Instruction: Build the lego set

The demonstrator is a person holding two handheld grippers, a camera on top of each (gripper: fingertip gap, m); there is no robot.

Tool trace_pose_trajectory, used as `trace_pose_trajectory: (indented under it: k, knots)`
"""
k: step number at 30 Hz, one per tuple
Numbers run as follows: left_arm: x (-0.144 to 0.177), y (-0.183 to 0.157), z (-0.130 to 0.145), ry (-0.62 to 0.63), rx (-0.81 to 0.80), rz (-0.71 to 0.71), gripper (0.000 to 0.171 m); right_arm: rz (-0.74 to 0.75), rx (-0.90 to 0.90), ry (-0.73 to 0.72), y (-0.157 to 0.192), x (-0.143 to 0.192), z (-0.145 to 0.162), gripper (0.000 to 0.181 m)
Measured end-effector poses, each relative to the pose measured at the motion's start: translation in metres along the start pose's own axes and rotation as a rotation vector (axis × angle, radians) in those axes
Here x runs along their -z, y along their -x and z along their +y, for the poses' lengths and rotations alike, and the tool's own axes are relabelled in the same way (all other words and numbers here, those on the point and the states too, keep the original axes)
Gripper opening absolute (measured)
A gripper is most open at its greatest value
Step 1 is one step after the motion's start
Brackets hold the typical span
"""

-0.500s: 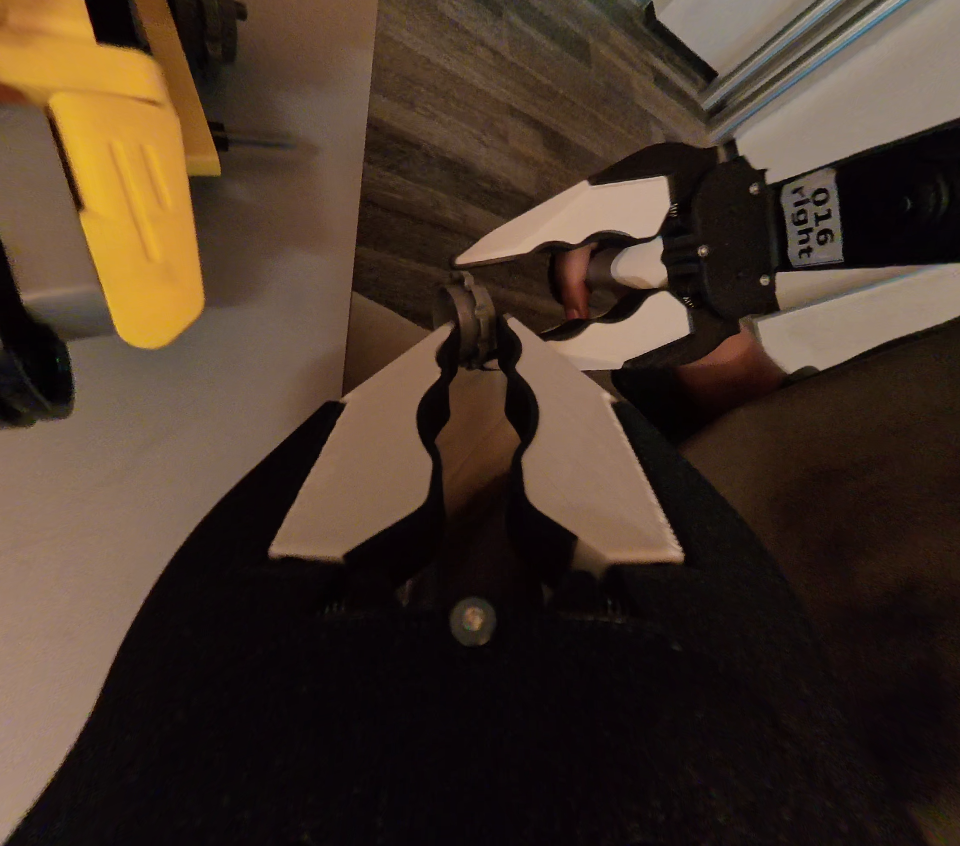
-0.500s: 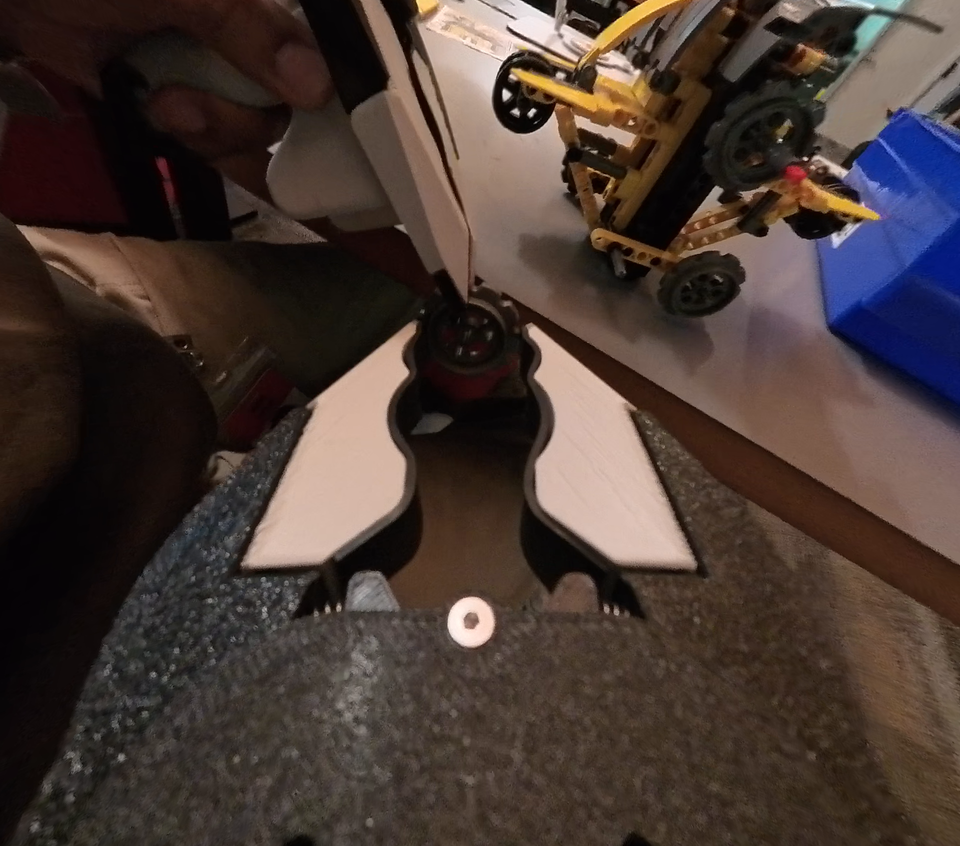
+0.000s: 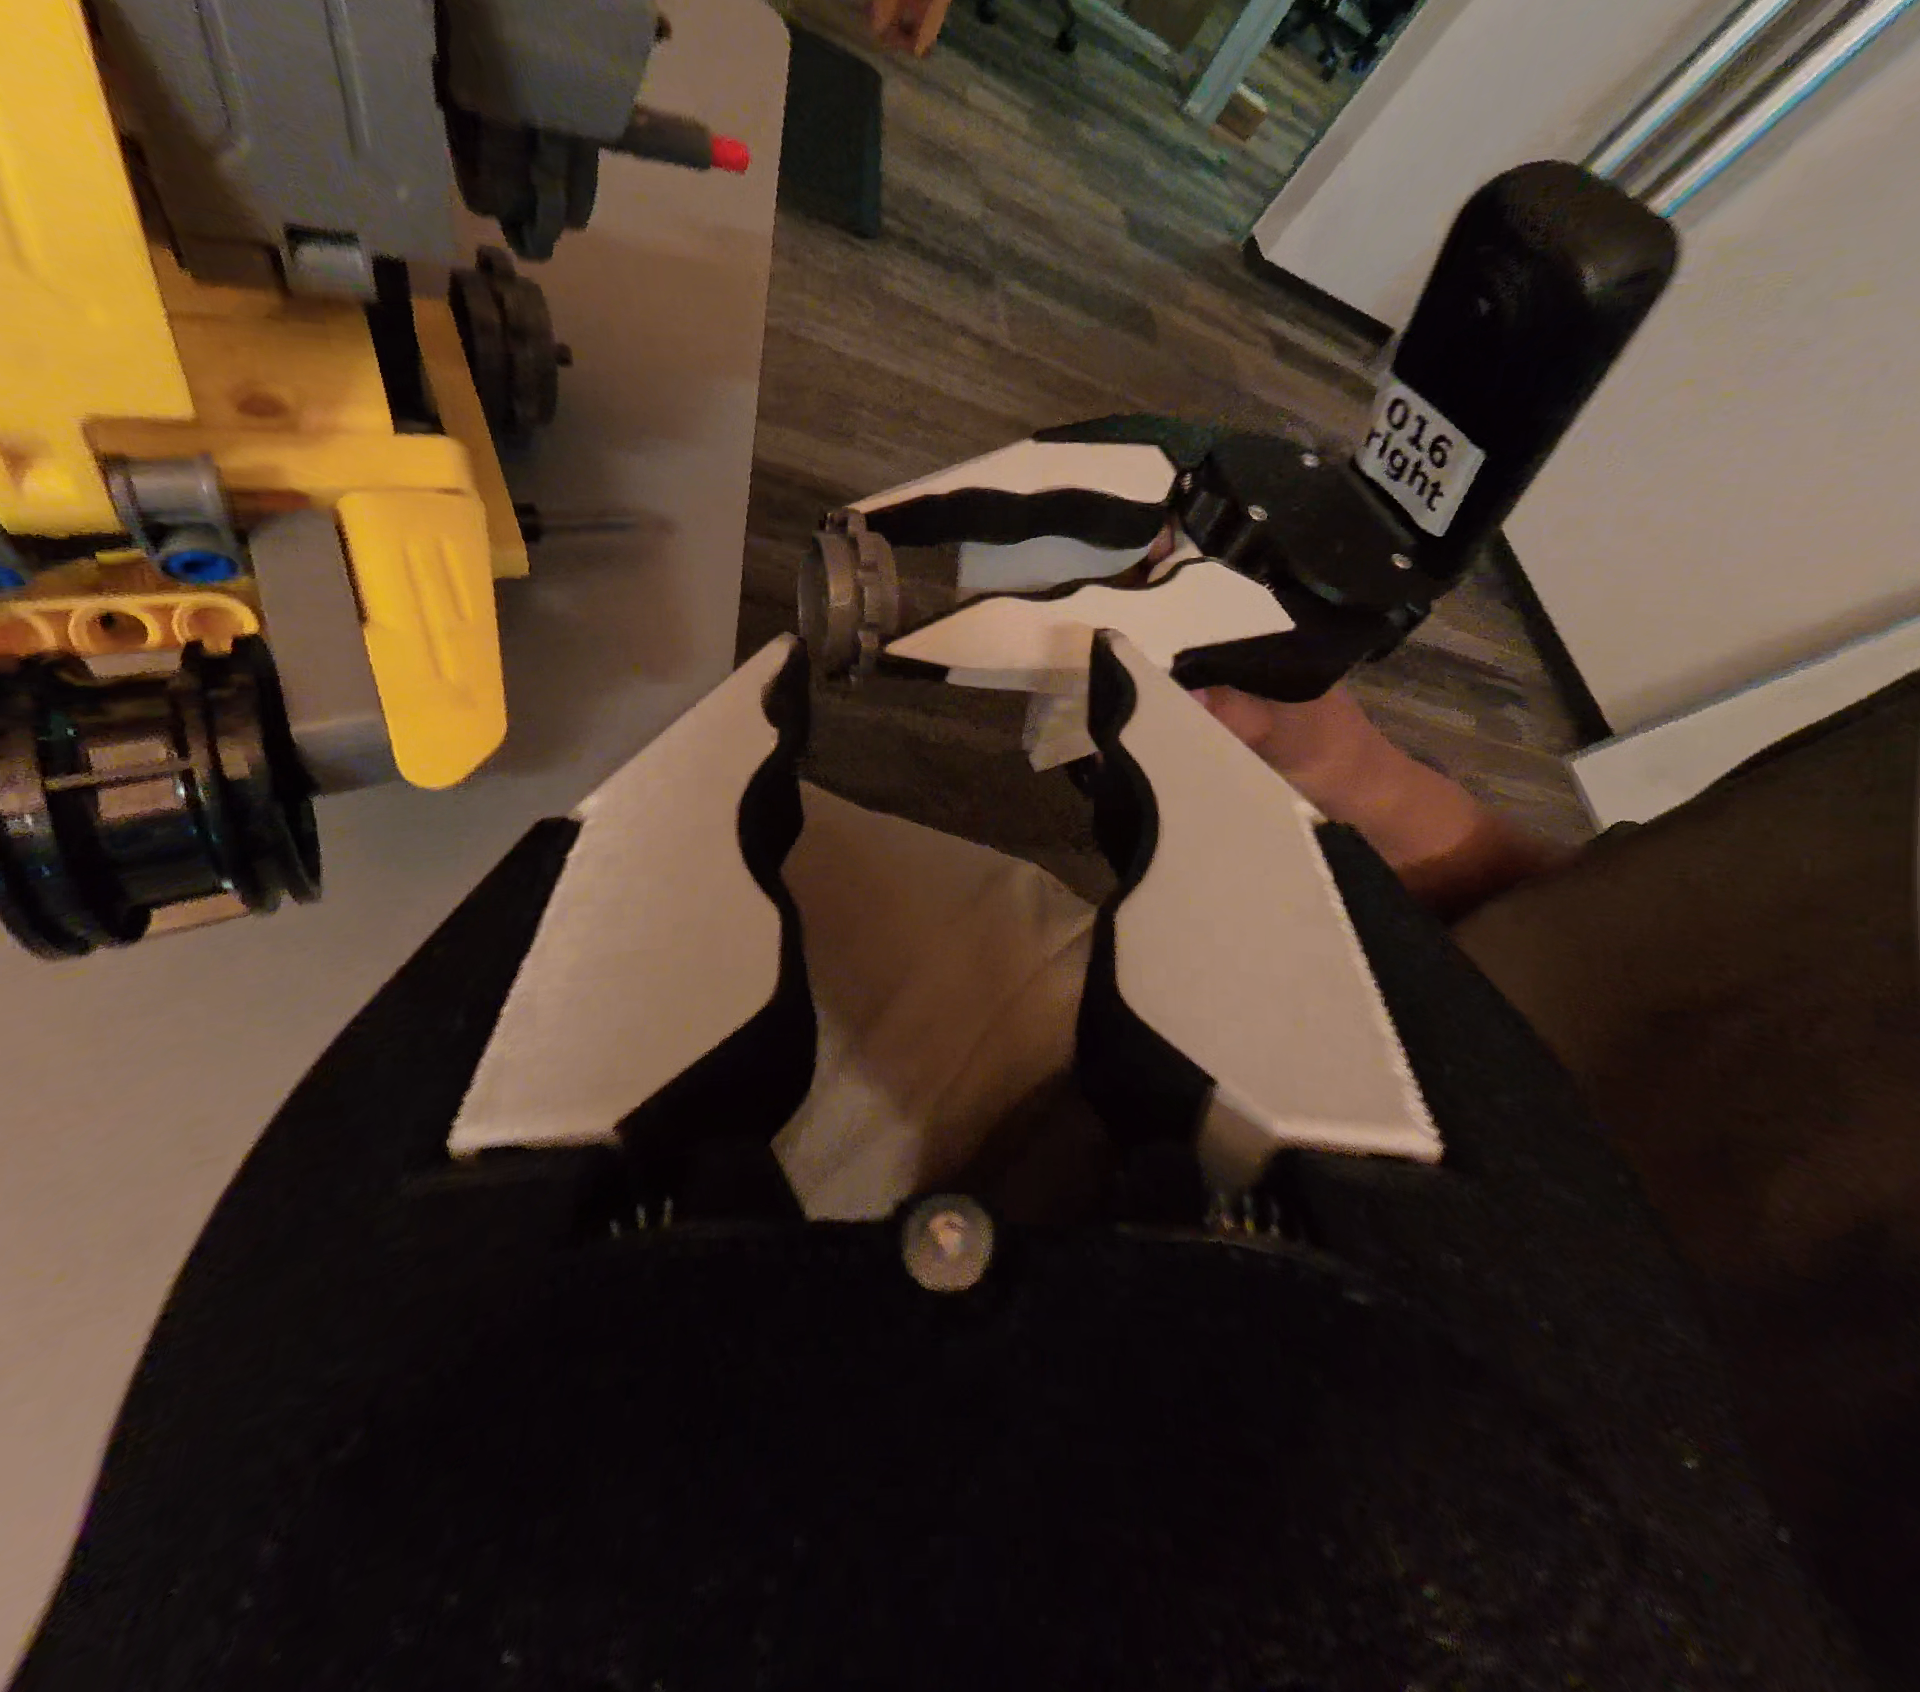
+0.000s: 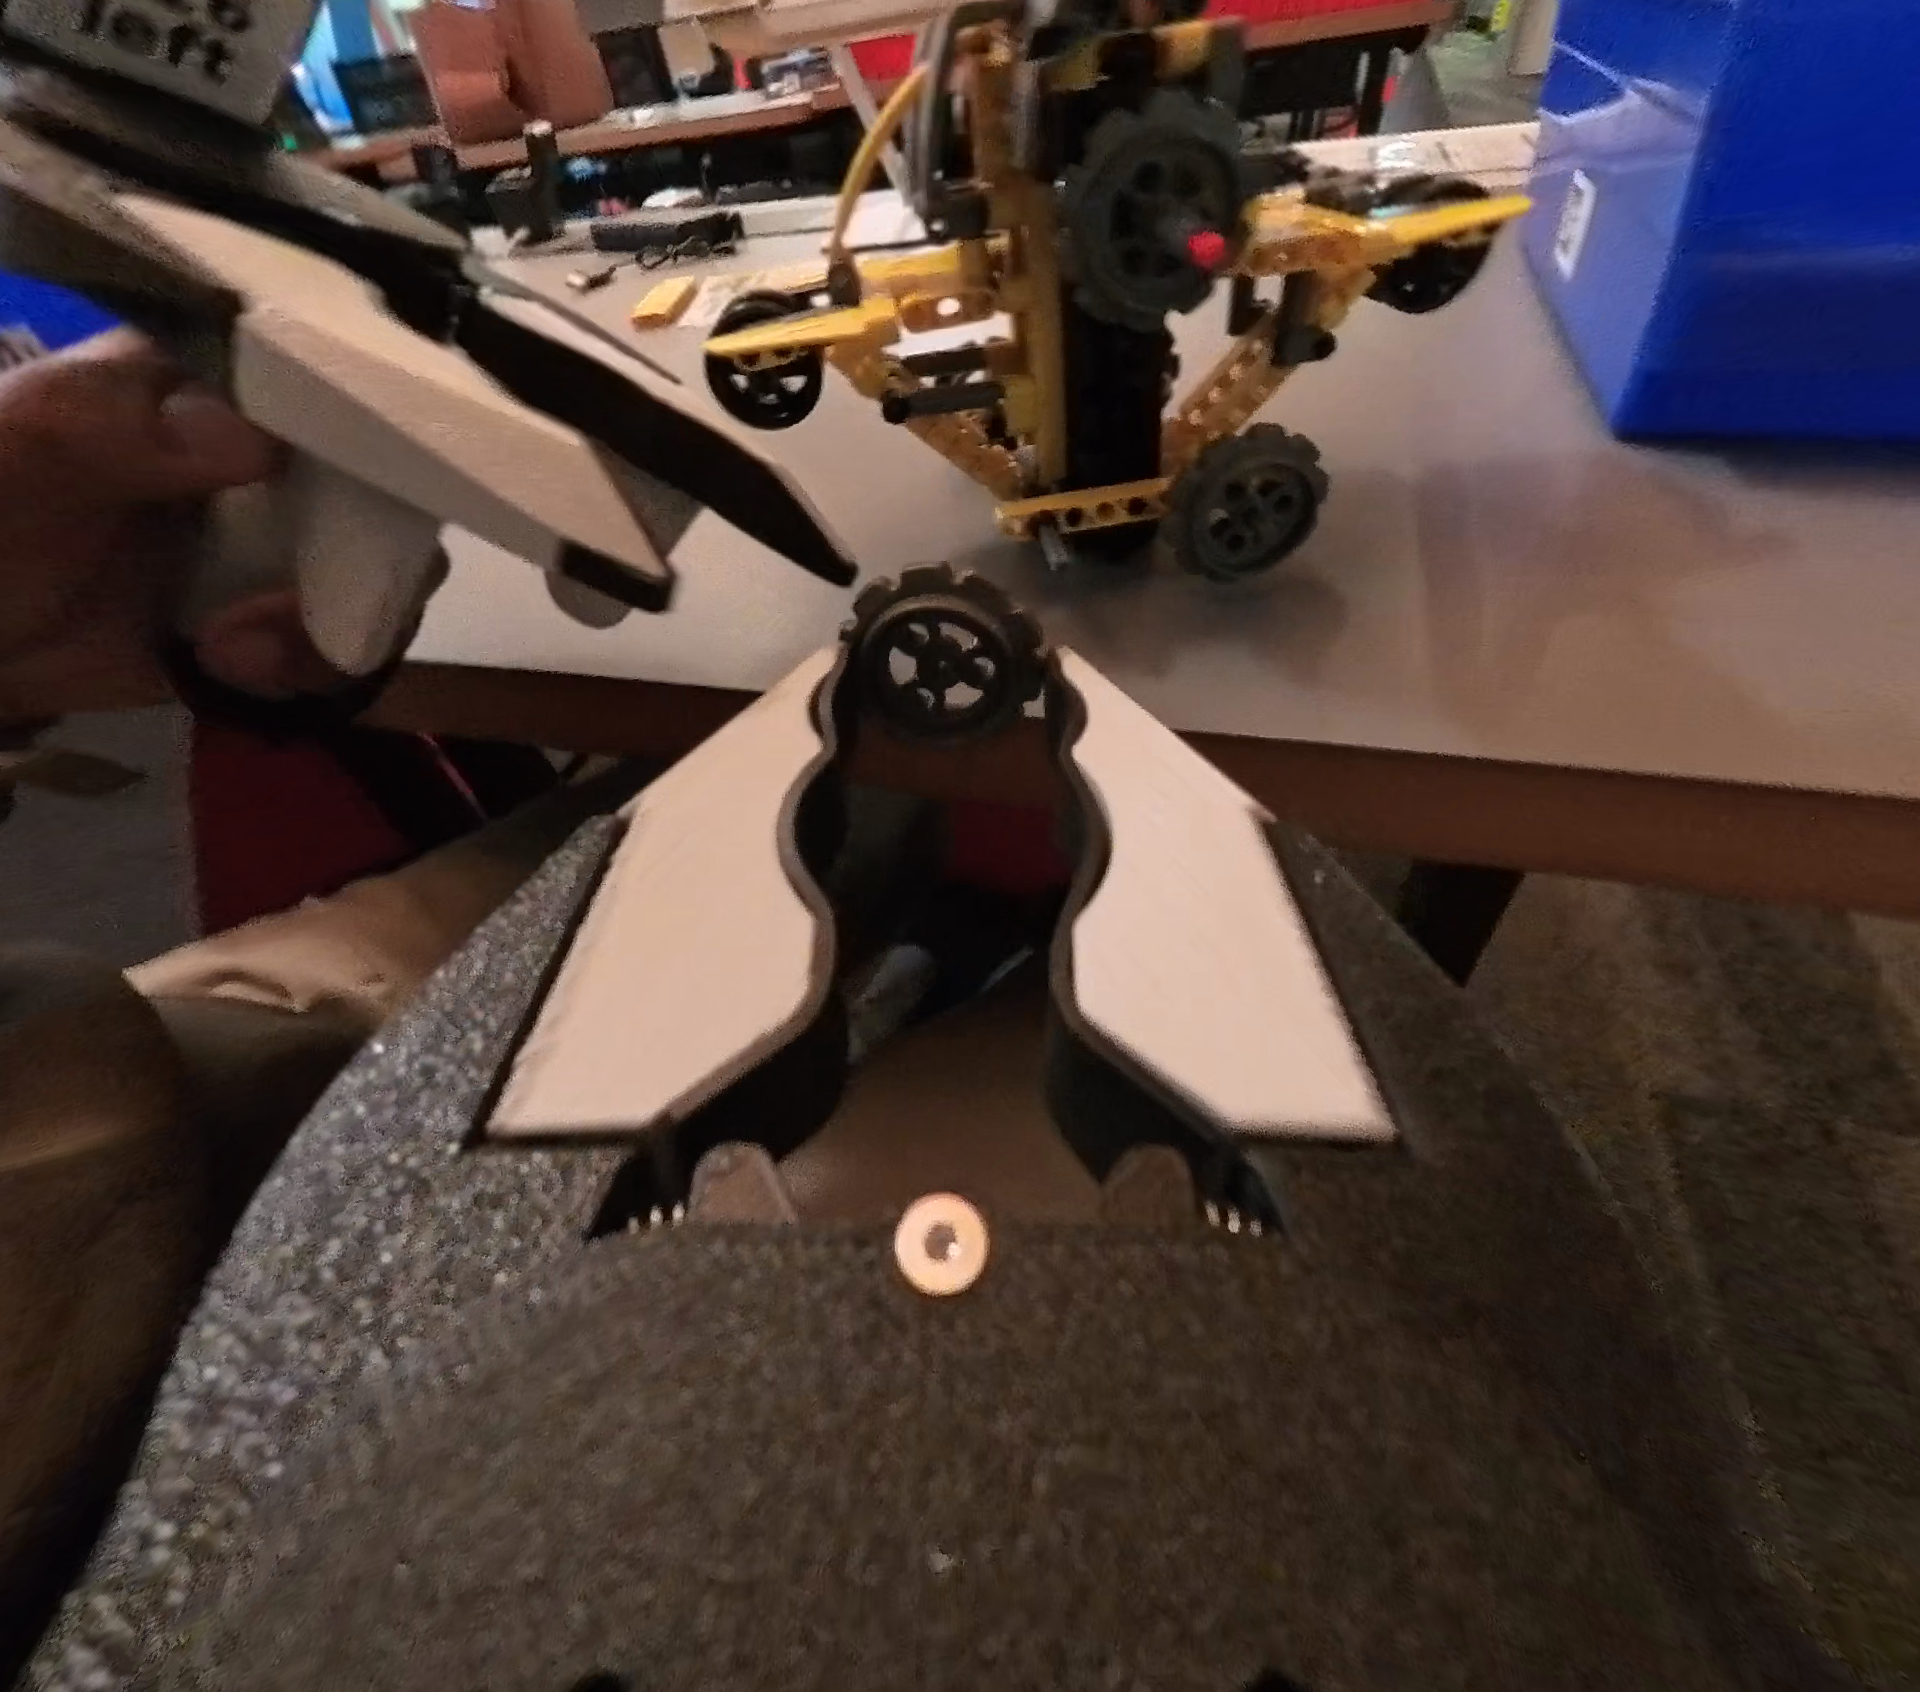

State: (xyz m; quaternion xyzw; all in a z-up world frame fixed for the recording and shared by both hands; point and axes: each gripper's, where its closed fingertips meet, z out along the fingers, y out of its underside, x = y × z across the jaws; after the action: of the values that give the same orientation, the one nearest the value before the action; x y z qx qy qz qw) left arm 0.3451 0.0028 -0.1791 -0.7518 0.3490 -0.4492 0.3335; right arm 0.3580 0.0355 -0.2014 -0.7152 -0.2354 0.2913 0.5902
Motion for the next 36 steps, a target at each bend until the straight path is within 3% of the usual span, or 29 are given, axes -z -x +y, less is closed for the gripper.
trace_pose_trajectory:
  k: [5,13,30,36]
  knots:
    - [-0.002,0.007,-0.003,-0.042,-0.115,-0.089,0.076,0.008,-0.086,-0.051,-0.015,0.001,-0.008,0.036]
    - [-0.017,0.021,0.007,0.026,-0.209,-0.222,0.104,-0.021,0.013,0.013,-0.024,-0.023,-0.01,0.035]
    - [-0.034,0.043,0.014,0.07,-0.255,-0.396,0.111,-0.107,0.022,0.019,-0.027,-0.034,-0.005,0.035]
    - [-0.04,0.046,0.009,0.019,-0.226,-0.426,0.114,-0.143,0.019,0.021,-0.025,-0.036,-0.003,0.035]
